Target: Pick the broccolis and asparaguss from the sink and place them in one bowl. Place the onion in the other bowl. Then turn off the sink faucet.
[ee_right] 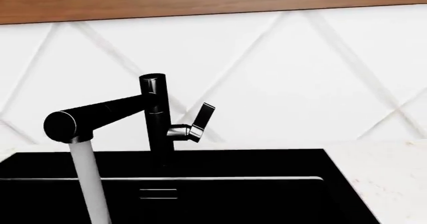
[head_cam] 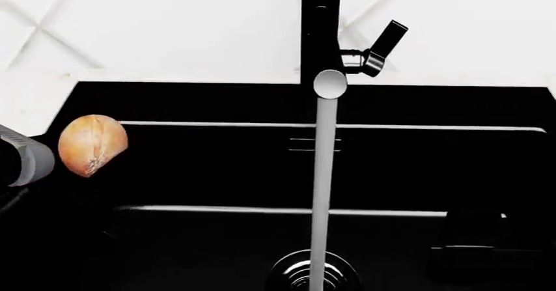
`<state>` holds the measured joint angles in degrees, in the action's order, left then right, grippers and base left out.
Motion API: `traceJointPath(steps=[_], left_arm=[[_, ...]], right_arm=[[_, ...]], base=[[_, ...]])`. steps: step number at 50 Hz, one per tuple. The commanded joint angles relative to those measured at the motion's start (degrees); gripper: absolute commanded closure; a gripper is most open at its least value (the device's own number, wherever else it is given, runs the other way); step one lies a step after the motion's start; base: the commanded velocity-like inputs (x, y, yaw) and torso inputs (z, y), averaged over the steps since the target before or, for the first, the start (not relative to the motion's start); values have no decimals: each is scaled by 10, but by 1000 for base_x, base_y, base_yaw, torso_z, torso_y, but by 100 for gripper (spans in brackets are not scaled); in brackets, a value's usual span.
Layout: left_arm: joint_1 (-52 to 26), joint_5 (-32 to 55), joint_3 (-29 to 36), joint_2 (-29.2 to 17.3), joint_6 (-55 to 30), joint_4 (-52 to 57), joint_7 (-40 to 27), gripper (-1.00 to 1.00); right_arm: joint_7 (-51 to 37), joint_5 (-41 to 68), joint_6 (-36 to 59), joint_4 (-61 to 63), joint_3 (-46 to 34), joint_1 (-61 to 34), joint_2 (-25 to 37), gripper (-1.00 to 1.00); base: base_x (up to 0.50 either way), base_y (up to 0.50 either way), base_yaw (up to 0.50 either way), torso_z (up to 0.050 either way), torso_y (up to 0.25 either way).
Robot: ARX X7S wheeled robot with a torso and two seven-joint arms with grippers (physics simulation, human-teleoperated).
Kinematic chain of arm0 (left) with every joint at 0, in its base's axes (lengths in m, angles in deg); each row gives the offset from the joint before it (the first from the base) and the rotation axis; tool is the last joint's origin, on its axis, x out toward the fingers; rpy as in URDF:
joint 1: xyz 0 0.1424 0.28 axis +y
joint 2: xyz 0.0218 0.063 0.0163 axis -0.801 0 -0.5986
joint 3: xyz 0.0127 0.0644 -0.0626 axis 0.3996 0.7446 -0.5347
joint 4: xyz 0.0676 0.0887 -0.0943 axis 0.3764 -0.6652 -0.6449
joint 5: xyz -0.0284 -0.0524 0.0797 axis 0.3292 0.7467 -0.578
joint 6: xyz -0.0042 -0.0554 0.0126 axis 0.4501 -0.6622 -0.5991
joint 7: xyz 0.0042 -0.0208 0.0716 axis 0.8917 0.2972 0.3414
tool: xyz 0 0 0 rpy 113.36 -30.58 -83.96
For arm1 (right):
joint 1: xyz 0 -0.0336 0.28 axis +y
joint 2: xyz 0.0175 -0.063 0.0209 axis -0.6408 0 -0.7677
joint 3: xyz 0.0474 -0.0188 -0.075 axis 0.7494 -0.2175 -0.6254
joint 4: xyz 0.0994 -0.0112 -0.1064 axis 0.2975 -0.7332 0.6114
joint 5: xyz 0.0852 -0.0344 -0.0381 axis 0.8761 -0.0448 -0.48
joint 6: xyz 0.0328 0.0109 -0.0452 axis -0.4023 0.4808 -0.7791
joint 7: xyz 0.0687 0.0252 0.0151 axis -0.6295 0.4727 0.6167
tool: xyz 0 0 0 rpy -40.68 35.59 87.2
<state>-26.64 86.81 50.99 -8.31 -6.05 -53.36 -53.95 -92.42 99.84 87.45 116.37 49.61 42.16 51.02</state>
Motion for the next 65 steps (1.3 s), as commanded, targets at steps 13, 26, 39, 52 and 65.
traceJointPath(steps=[13, 26, 39, 52, 65], left_arm=[[9, 11, -15, -26, 22, 14, 6, 100], [5, 13, -16, -15, 20, 15, -9, 100], [13, 18, -23, -37, 30, 18, 6, 100], [14, 18, -22, -30, 28, 24, -8, 100], [17, 20, -26, -36, 33, 22, -3, 100]], right_arm=[[2, -4, 13, -3, -24, -28, -3, -100], [-1, -8, 17, 1, -27, -31, -3, -100], [-2, -6, 23, -4, -39, -46, -7, -100], [0, -12, 22, -4, -36, -37, -10, -100], [2, -22, 18, -4, -34, -32, -16, -100]], base=[[-347, 28, 0, 0, 0], [-80, 257, 0, 0, 0], [-224, 419, 0, 0, 0], [-312, 495, 0, 0, 0], [-234, 499, 0, 0, 0]])
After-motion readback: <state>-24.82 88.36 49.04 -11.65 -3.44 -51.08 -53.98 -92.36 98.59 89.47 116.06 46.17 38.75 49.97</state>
